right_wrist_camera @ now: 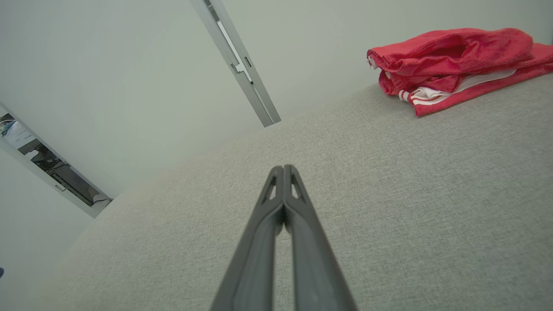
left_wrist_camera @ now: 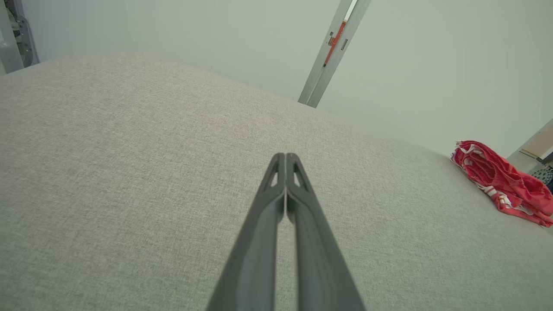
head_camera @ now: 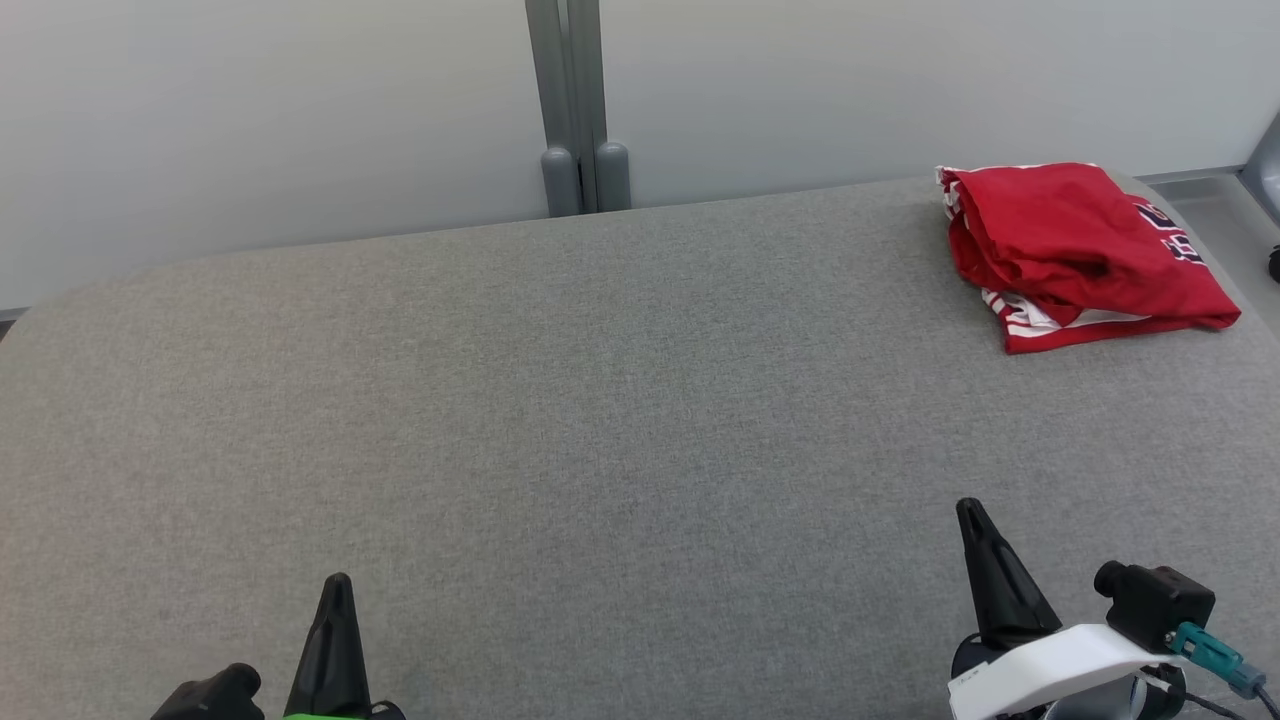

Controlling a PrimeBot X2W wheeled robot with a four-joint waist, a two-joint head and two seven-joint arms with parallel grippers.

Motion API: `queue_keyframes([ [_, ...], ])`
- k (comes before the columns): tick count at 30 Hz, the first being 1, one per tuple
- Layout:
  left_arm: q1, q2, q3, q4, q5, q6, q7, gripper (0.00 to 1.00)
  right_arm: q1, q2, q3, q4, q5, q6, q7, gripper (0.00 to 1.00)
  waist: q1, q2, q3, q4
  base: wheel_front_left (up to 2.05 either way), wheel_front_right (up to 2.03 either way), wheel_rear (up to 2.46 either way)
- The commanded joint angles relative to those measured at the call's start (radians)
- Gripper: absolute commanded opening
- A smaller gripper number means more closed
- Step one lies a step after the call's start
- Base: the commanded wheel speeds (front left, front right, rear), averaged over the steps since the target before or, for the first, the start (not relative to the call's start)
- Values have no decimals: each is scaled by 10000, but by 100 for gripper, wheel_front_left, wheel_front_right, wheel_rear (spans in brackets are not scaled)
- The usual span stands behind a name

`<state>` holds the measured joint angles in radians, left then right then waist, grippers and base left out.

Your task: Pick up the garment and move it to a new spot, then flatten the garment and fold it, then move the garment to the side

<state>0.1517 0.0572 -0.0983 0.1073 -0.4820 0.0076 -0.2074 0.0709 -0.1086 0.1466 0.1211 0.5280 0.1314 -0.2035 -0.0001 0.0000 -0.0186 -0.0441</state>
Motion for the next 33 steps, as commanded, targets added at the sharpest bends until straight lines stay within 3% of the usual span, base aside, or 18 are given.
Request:
queue_keyframes([
  [1,-349,118,79,-60,-466,-84,72,0,-331,-53,-95,-88,461,-2,72,0,1,0,3,7,0,0,0],
  [33,-1290,284,598,508,-5115,-629,1089,0,-942,9,-850,423,4885,-5,1110,0,1,0,66,134,0,0,0],
])
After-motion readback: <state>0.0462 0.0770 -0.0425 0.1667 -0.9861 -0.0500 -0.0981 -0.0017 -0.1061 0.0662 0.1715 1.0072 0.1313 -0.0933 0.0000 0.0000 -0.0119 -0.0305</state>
